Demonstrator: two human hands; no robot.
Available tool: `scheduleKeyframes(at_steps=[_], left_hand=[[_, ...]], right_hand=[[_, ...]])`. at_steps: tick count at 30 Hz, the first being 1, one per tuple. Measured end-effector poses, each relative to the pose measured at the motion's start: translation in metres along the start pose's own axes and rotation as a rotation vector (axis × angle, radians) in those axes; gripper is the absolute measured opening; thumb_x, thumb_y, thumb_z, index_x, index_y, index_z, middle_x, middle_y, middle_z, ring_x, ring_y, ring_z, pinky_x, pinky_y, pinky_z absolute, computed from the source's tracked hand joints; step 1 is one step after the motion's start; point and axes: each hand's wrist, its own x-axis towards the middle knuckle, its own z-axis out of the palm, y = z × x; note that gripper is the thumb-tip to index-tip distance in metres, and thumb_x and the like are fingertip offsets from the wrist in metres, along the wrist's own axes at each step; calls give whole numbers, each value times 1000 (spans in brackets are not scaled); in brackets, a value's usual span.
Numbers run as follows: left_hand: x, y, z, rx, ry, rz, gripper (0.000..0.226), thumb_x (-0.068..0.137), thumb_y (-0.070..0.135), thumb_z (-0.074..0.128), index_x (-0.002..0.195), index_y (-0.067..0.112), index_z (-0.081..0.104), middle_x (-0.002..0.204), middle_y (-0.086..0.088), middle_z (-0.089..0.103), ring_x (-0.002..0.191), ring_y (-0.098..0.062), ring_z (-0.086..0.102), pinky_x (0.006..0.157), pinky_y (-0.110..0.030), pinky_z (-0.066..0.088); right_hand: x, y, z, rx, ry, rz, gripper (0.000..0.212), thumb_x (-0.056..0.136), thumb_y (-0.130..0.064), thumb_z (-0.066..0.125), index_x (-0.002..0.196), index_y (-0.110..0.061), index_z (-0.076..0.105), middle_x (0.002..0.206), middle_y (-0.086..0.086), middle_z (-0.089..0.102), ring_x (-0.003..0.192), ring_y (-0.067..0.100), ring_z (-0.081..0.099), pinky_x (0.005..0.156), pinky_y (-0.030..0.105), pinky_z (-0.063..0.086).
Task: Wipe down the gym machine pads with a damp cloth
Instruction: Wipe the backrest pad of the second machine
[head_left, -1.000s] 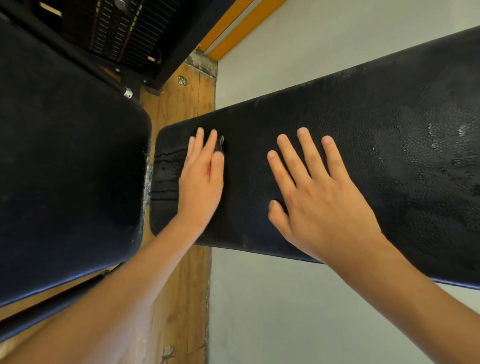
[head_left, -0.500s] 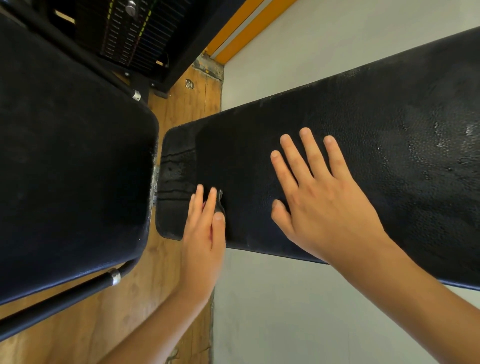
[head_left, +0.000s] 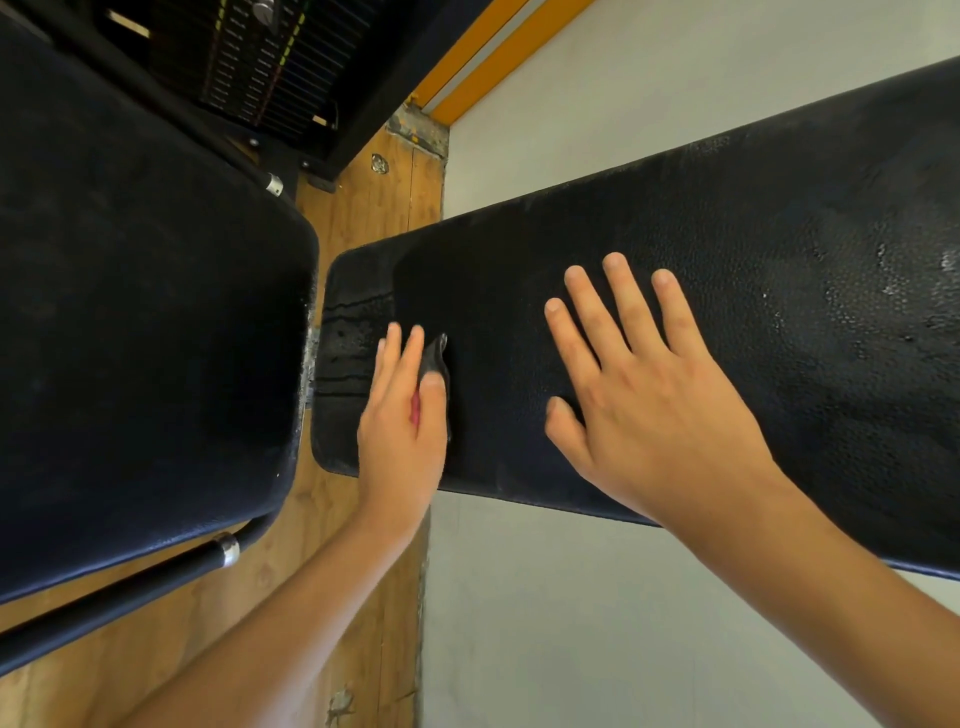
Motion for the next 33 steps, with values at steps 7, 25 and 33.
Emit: scheduleKeyframes(at_steps=[7, 25, 33], left_hand=[[86, 33, 4, 56, -64, 141, 49, 110, 28, 37, 159, 23, 34, 169, 4, 22, 156, -8, 12, 126, -31, 16], [90, -4, -11, 303, -121, 132, 49, 111, 31, 34, 160, 30, 32, 169, 3, 21, 157, -15, 11, 124, -57, -8], [104, -8, -14, 398, -141, 189, 48, 112, 30, 29, 159, 27, 33, 170, 0, 19, 158, -18, 11, 124, -59, -8]], right_hand=[[0, -1, -2, 7, -14, 4, 77, 100, -52, 5, 163, -8, 1, 169, 21, -6, 156, 42, -12, 125, 60, -1], [1, -2, -5, -3, -32, 8, 76, 100, -52, 7, 163, -8, 5, 170, 21, -2, 157, 42, -8, 125, 60, 1], [2, -3, -5, 2, -31, 6, 76, 100, -51, 7, 163, -8, 4, 170, 21, -3, 157, 41, -8, 125, 60, 1]])
